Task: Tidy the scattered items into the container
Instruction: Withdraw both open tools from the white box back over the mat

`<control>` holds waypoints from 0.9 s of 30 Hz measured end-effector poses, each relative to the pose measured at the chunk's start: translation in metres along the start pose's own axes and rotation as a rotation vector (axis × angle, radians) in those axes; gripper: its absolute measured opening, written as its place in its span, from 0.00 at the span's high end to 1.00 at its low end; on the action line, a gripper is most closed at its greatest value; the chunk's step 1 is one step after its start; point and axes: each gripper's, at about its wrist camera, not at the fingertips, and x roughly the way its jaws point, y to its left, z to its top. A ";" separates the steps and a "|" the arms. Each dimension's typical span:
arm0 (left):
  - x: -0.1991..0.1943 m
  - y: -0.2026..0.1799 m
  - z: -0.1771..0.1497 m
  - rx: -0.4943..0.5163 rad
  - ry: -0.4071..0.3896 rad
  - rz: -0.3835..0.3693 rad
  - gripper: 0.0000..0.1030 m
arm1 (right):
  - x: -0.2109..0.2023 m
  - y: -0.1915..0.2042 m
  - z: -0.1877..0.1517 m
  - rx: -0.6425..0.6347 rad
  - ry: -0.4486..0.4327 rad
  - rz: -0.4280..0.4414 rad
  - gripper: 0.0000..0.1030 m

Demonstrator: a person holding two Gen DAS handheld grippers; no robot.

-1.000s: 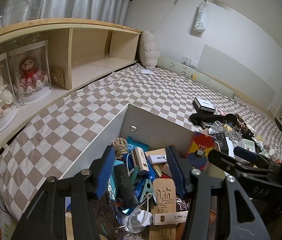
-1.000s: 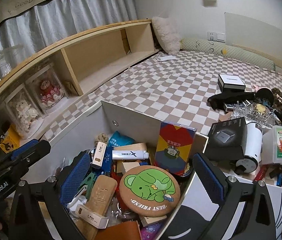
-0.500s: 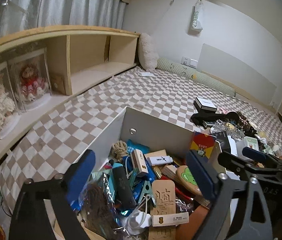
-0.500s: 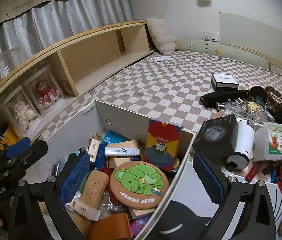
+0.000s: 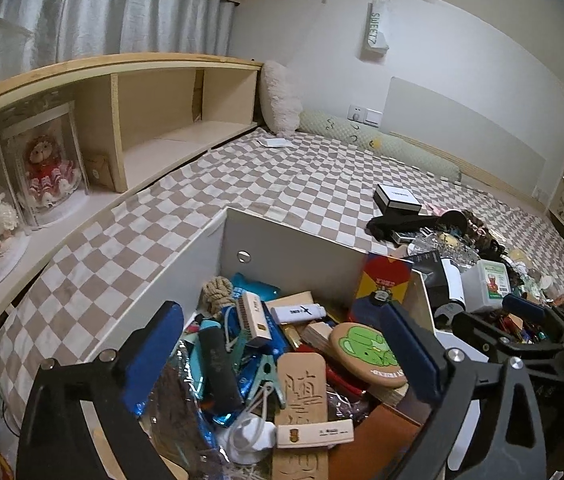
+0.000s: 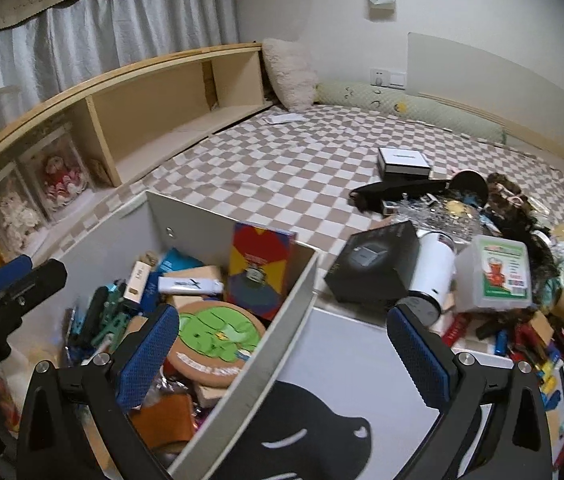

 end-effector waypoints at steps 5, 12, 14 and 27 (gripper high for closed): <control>0.001 -0.012 -0.002 0.015 0.012 -0.027 0.04 | -0.008 -0.016 -0.006 0.019 0.010 -0.018 0.00; 0.003 -0.036 -0.009 0.057 0.029 -0.057 0.04 | -0.025 -0.049 -0.016 0.056 0.023 -0.070 0.00; 0.003 -0.043 -0.011 0.071 0.036 -0.070 0.04 | -0.030 -0.060 -0.019 0.067 0.022 -0.086 0.00; 0.006 -0.106 -0.031 0.200 0.076 -0.166 0.04 | -0.064 -0.124 -0.046 0.109 0.011 -0.207 0.00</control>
